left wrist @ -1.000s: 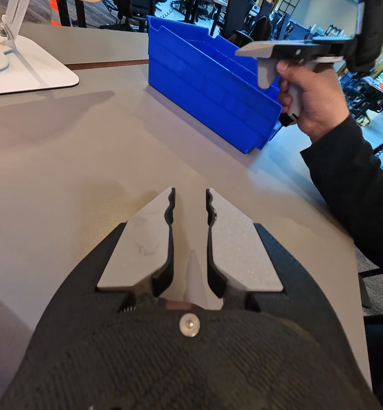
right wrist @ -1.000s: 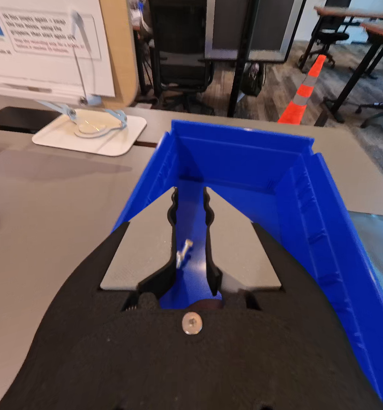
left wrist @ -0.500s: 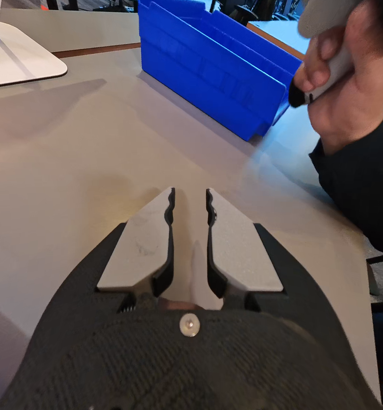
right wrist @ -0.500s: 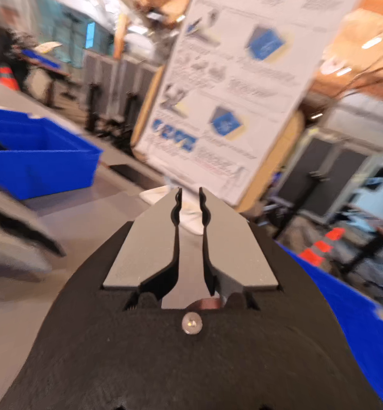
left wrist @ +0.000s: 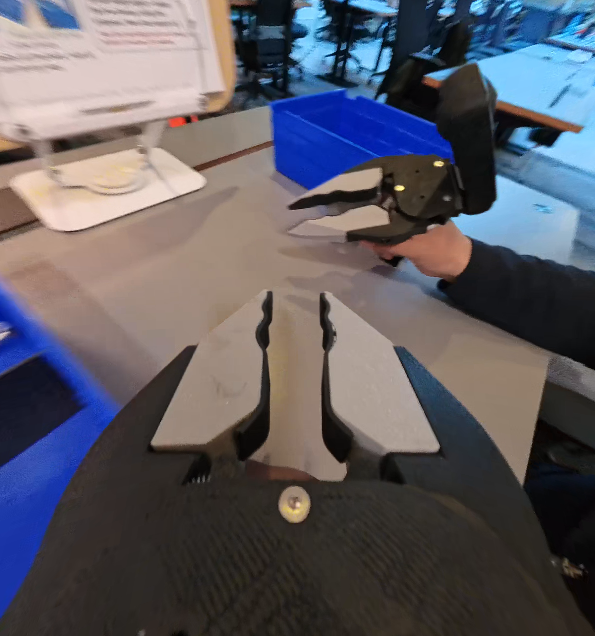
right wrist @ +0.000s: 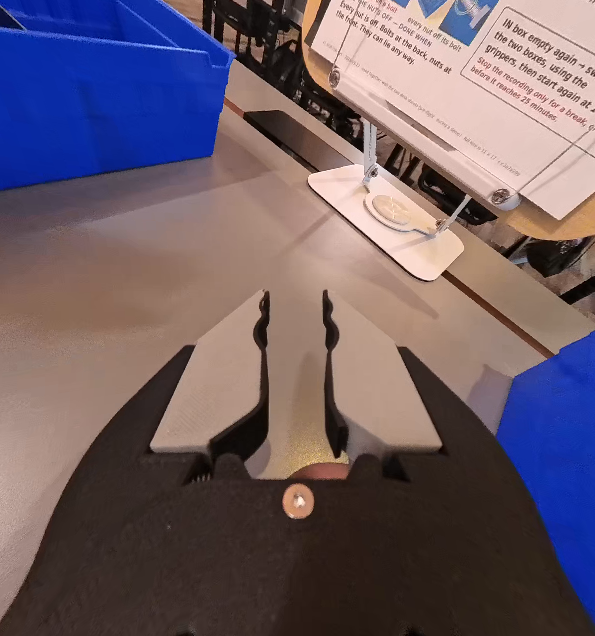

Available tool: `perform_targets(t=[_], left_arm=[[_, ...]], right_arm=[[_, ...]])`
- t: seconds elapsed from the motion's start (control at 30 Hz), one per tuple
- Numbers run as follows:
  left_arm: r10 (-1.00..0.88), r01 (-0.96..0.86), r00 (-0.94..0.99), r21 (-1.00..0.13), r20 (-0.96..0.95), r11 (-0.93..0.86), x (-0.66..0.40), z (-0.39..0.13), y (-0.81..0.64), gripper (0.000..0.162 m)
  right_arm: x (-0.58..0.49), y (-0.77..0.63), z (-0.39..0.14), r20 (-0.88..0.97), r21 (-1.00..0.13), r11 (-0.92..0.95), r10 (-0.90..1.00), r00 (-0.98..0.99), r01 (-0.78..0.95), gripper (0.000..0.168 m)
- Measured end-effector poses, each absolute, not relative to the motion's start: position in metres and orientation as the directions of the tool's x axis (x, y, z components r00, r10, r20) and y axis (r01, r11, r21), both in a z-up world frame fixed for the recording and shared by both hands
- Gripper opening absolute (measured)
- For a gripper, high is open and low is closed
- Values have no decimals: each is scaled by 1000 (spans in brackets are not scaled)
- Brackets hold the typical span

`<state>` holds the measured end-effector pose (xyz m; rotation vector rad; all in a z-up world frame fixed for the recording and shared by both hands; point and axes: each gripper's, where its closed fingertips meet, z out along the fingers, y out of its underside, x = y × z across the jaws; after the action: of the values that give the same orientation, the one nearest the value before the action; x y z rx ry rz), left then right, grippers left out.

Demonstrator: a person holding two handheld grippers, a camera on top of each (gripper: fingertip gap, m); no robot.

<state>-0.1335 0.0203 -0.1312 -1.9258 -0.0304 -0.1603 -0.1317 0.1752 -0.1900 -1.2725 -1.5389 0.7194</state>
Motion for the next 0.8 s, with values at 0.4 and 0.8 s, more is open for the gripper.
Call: perform_targets(t=[0.4, 0.8], left_arm=[[482, 392, 872, -468, -87, -792, -347, -220, -105, 32], [524, 475, 846, -308, -98, -824, -363, -256, -118, 27]], right_arm=[[-134, 166, -192, 363, -863, 336, 932, 2, 376, 26], [-132, 167, -187, 346, -875, 323, 938, 1, 361, 26]])
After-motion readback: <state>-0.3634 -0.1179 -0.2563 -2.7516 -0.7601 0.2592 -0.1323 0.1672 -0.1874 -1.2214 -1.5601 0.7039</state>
